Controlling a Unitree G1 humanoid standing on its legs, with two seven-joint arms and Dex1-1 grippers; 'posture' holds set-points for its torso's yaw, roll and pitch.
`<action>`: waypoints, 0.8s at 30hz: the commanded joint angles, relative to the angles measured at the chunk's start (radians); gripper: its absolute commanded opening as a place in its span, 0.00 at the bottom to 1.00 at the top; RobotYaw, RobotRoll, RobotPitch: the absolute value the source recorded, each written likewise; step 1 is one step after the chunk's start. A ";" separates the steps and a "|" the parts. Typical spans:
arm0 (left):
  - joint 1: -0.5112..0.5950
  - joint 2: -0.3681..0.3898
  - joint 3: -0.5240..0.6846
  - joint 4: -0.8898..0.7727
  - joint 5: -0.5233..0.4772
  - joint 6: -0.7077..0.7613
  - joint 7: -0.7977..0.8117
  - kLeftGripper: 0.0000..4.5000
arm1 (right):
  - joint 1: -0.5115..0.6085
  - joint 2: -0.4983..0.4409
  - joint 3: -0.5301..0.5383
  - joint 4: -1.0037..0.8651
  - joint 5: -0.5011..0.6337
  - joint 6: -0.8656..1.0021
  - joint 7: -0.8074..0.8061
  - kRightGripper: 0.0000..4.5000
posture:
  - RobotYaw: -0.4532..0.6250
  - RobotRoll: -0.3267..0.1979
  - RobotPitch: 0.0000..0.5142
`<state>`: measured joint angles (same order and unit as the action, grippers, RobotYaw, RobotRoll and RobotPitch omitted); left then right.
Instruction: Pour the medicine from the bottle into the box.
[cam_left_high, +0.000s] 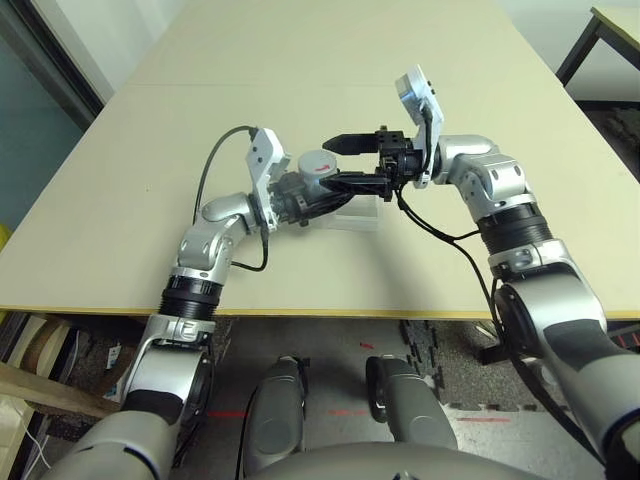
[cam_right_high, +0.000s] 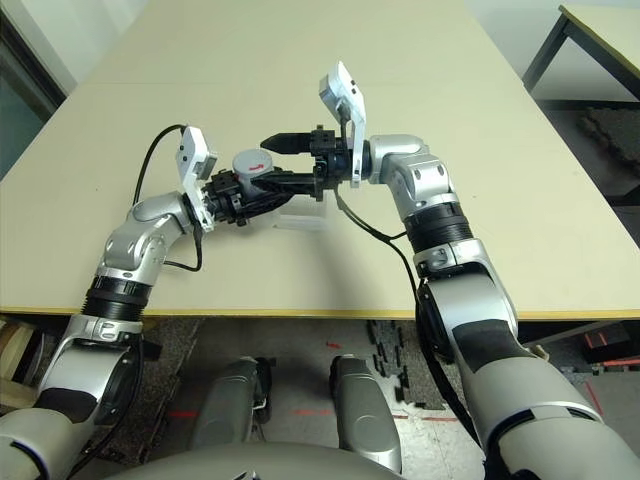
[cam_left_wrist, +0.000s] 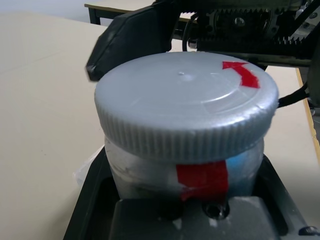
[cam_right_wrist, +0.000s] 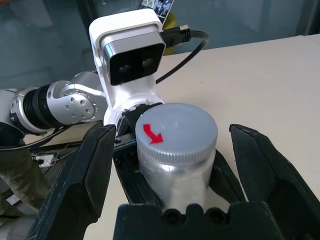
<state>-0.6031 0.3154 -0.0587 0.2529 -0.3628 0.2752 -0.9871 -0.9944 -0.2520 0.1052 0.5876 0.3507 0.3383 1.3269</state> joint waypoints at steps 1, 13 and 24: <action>-0.007 -0.005 -0.009 0.011 0.012 -0.008 0.004 0.60 | -0.016 0.013 0.014 0.023 -0.018 -0.020 0.006 1.00 | 0.38 0.62 0.23; 0.006 -0.008 -0.007 -0.007 0.013 0.002 0.009 0.60 | -0.044 0.035 0.006 0.085 -0.038 -0.064 0.010 0.57 | 0.38 0.62 0.24; 0.009 -0.011 -0.006 -0.002 0.008 0.009 0.008 0.60 | -0.104 0.033 0.039 0.146 0.071 -0.098 0.288 0.57 | 0.37 0.62 0.25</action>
<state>-0.6026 0.2968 -0.0749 0.2232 -0.3551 0.2732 -0.9891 -1.0726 -0.2459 0.1098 0.7464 0.3396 0.2561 1.4716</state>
